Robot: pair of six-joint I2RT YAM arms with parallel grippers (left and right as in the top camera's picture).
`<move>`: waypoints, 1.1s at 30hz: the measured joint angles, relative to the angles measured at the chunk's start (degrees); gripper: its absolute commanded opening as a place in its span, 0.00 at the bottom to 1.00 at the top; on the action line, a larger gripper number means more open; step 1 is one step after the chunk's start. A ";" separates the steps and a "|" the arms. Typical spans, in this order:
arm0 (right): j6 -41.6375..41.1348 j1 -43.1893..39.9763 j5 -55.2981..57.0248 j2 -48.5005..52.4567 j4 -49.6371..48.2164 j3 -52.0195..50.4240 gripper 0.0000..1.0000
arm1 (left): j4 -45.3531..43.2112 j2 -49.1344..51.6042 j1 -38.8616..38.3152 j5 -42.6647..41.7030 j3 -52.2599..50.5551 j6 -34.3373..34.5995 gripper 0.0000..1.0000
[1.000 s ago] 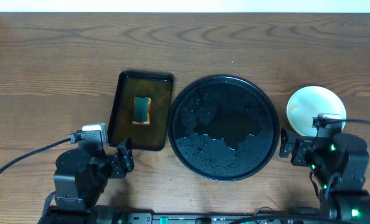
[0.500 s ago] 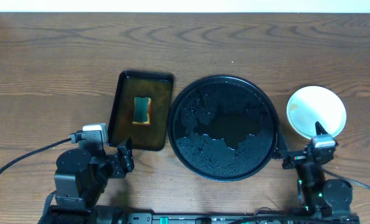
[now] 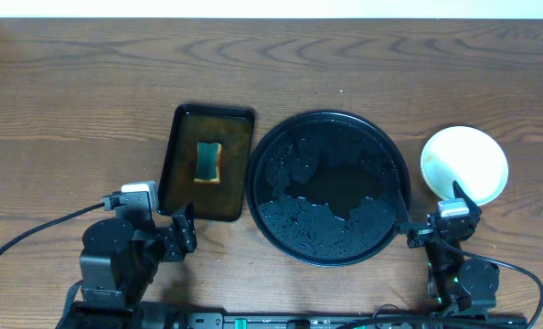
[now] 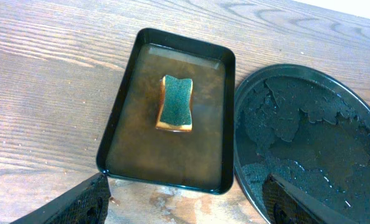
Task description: Clean dirty plates on tray and stack at the side
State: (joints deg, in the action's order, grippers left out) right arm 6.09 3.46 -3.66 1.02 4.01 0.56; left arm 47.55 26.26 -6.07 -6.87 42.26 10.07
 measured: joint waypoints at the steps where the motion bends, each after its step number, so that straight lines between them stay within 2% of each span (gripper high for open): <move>1: 0.04 0.00 0.02 0.00 0.00 0.00 0.99 | 0.00 0.00 0.00 0.02 0.00 0.00 0.79; 28: 0.44 0.00 0.04 0.00 0.00 0.00 0.99 | 0.68 -0.20 0.00 0.04 -0.11 -0.02 0.79; 30: 0.44 0.00 0.04 0.00 0.00 0.00 0.99 | -0.74 -1.25 0.02 0.17 -1.31 -0.04 0.79; 33: 0.44 0.00 0.09 0.00 -0.02 0.00 0.99 | -7.52 -4.98 0.39 0.22 -6.27 -0.22 0.79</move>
State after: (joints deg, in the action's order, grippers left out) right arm 6.52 3.46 -3.57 1.02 3.99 0.56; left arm 40.03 21.28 -5.67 -6.66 35.99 9.85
